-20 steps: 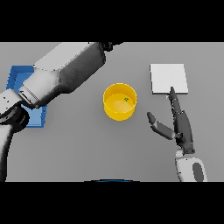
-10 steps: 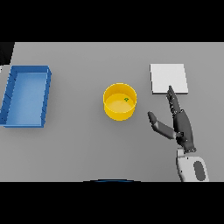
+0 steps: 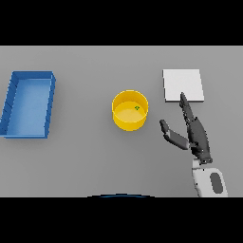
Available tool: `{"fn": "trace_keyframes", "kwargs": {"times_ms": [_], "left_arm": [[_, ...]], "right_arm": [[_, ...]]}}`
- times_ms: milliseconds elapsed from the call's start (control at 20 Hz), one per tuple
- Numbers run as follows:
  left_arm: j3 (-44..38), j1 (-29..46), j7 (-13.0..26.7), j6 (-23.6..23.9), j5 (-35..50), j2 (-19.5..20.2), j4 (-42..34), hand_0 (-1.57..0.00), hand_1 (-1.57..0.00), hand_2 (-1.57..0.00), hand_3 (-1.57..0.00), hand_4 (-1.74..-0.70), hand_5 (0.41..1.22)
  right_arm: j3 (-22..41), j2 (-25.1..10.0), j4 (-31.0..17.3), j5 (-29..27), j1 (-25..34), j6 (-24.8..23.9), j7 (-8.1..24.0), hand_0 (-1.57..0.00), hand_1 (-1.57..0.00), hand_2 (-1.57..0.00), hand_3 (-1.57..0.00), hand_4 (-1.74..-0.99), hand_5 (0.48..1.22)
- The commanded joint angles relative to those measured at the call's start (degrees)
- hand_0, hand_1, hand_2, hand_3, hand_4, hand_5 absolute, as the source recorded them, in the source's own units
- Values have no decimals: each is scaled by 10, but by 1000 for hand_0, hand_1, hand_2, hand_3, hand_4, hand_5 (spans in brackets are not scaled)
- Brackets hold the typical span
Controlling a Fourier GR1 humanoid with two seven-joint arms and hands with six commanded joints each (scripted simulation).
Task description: Pick up the red beaker and tilt it to pour out 1 green nut into yellow bowl. Pick up the yellow bowl and place it on the metallic measuring scale.
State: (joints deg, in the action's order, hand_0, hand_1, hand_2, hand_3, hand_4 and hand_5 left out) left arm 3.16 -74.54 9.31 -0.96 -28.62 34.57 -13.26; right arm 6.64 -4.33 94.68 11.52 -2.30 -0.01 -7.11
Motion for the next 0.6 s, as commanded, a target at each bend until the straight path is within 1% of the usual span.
{"fn": "trace_keyframes", "kwargs": {"times_ms": [0, 50, 100, 200, 250, 350, 400, 500, 550], "left_arm": [[-14, 18, 20, 11, 18, 4, -9, -1571, -1571, -1571, -1567, -1741, 1221], [-23, 42, 33, 19, 35, 3, -24, -1571, -1571, -1571, -1567, -1741, 1221], [-31, 70, 38, 23, 53, 0, -45, -1571, -1571, -1571, -1568, -1741, 1221], [-35, 135, 51, 43, 81, -14, -99, -1571, -1571, -1571, -1569, -1741, 1221], [-36, 173, 64, 52, 94, -18, -133, -1571, -1571, -1571, -1570, -1741, 1221], [-41, 248, 70, 63, 124, -27, -205, -1571, -1571, -1571, -1570, -1741, 1221], [-41, 274, 86, 63, 133, -28, -240, -1571, -1571, -1571, -1570, -1741, 1221], [-38, 336, 109, 73, 148, -34, -316, -1571, -1571, -1571, -1571, -1741, 1151], [-38, 360, 119, 75, 155, -37, -343, -1571, -1571, -1571, -1571, -1741, 1098]], "right_arm": [[0, -2, 5, -4, -1, 4, -8, 1, 1, 1, 1, -1138, 648], [0, -4, 3, -6, -1, 7, -6, 1, 1, 1, 1, -1133, 655], [2, -2, 4, -5, -5, 8, -12, 1, 1, 1, 1, -1129, 659], [2, -2, 8, -10, -10, 12, -17, 1, 1, 1, 1, -1131, 669], [3, -1, 7, -4, -9, 6, -17, 1, 1, 1, 1, -1141, 673], [2, -5, 9, -2, -8, 6, -18, 1, 1, 1, 1, -1159, 677], [3, -7, 7, 2, -12, 5, -20, 1, 1, 1, 1, -1166, 676], [2, -6, 14, -3, -10, 5, -11, 1, 1, 1, 1, -1174, 676], [4, -6, 13, 0, -16, 6, -18, 1, 1, 1, 1, -1171, 677]]}}
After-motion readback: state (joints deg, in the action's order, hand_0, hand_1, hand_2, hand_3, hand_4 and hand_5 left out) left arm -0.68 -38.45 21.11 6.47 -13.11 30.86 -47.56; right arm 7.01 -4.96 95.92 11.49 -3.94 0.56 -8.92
